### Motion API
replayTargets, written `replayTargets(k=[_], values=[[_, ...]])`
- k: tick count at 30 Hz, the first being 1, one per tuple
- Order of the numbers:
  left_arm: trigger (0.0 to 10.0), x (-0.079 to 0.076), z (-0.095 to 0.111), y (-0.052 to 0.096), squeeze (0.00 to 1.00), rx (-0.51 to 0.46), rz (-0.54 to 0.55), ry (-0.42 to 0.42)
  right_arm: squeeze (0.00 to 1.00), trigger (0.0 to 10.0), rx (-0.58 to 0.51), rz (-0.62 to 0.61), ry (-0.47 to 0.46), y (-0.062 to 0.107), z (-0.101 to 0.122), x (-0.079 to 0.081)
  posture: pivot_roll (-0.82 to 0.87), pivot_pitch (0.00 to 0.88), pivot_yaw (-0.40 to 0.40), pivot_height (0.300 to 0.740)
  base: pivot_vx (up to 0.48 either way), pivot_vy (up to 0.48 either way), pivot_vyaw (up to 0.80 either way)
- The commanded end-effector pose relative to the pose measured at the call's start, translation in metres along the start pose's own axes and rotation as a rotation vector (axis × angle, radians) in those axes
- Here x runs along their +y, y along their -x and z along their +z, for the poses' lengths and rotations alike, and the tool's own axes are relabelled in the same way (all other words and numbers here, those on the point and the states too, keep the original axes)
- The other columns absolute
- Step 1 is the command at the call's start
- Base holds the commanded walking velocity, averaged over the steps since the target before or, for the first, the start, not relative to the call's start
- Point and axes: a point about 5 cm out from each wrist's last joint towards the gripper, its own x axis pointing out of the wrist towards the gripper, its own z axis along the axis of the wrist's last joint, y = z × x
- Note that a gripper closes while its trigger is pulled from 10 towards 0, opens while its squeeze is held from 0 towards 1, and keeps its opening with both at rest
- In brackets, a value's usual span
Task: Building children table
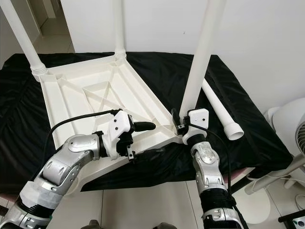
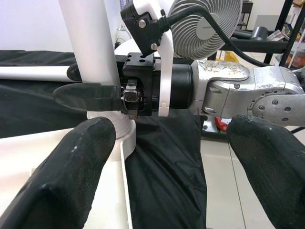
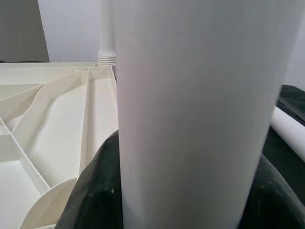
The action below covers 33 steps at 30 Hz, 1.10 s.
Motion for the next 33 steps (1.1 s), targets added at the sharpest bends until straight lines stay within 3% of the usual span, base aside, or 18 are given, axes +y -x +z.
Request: replayTargets(k=[1, 10, 15, 20, 28, 33], values=[[10.0, -0.002, 0.003, -0.002, 0.0, -0.001, -0.018, -0.005, 0.0, 10.0, 0.133, -0.017, -0.055, 0.009, -0.025, 0.003, 0.04, 0.0, -0.027, 0.74, 0.0, 0.0, 0.0], [10.0, -0.003, 0.003, -0.001, 0.0, -0.001, -0.02, -0.003, 0.0, 10.0, 0.162, -0.046, -0.08, 0.013, -0.031, 0.003, 0.04, 0.0, -0.03, 0.74, 0.0, 0.0, 0.0], [10.0, -0.004, 0.003, -0.001, 0.0, -0.002, -0.021, -0.001, 0.0, 10.0, 0.154, -0.105, -0.155, 0.018, -0.034, 0.002, 0.04, 0.0, -0.034, 0.74, 0.0, 0.0, 0.0], [10.0, -0.004, 0.004, -0.002, 0.0, -0.005, -0.022, -0.001, 0.0, 10.0, 0.053, -0.097, -0.21, 0.026, -0.029, 0.013, 0.04, 0.0, -0.037, 0.74, 0.0, 0.0, 0.0], [10.0, -0.004, 0.005, -0.002, 0.0, -0.005, -0.025, -0.003, 0.0, 10.0, -0.034, -0.04, -0.131, 0.035, -0.023, 0.028, 0.04, 0.0, -0.039, 0.74, 0.0, 0.0, 0.0], [10.0, -0.005, 0.005, -0.002, 0.0, -0.006, -0.026, -0.002, 0.0, 10.0, 0.001, -0.034, -0.111, 0.035, -0.026, 0.028, 0.03, 0.0, -0.037, 0.74, 0.0, 0.0, 0.0]])
